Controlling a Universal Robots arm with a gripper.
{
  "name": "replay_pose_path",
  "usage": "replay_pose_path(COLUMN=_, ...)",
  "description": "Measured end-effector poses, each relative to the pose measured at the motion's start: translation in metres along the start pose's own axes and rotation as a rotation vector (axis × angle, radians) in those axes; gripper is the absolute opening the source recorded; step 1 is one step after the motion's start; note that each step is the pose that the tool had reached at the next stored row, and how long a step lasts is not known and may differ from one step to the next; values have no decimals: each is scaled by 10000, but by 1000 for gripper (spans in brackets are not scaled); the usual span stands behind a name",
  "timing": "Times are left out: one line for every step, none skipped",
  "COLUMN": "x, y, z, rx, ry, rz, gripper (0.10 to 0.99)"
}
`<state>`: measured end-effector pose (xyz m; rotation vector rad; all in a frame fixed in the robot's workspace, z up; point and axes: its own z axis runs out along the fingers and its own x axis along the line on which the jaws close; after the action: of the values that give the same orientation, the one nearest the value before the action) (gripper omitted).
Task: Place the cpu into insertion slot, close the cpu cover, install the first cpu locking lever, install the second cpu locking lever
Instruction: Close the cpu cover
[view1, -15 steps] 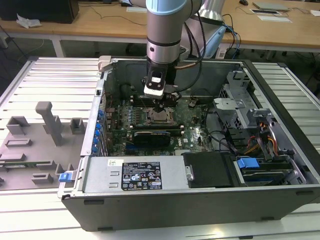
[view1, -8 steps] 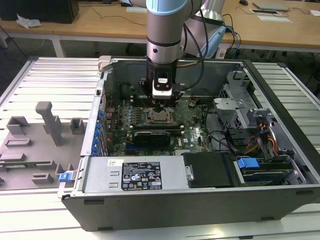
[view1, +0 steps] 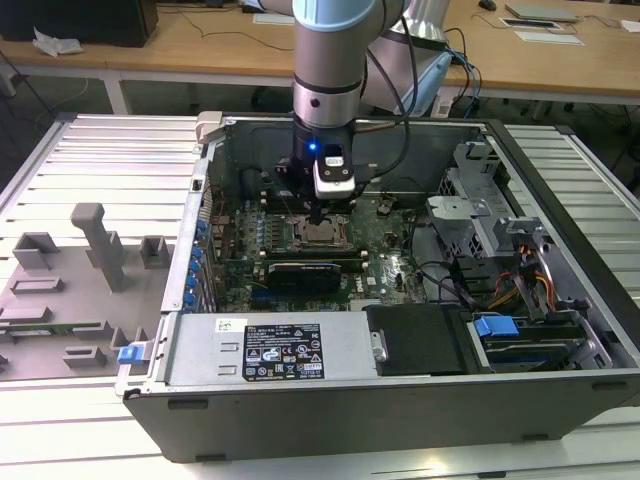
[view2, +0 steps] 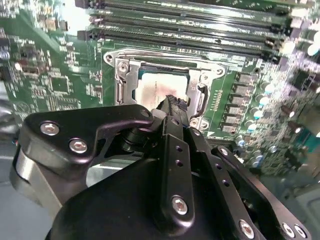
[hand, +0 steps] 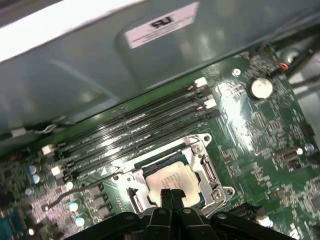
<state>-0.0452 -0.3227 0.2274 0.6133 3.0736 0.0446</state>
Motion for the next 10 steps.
replay_pose_path(x=0, y=0, z=2, rx=0, ry=8, rz=-250, gripper=106)
replay_pose_path(x=0, y=0, z=4, rx=0, ry=12, rz=-408, gripper=106)
replay_pose_path(x=0, y=0, z=8, rx=-1, ry=23, rz=-769, gripper=106)
replay_pose_path(x=0, y=0, z=11, rx=-1, ry=30, rz=-1021, gripper=106)
replay_pose_path(x=0, y=0, z=13, rx=-1, ry=35, rz=-1171, gripper=106)
replay_pose_path(x=0, y=0, z=15, rx=-2, ry=39, rz=-1328, gripper=106)
replay_pose_path(x=0, y=0, z=17, rx=-2, ry=43, rz=-1494, gripper=106)
replay_pose_path(x=0, y=0, z=21, rx=-2, ry=51, rz=-1738, gripper=106)
replay_pose_path(x=0, y=-1, z=27, rx=-3, ry=61, rz=-2094, gripper=106)
replay_pose_path(x=0, y=-1, z=30, rx=-3, ry=68, rz=-2303, gripper=106)
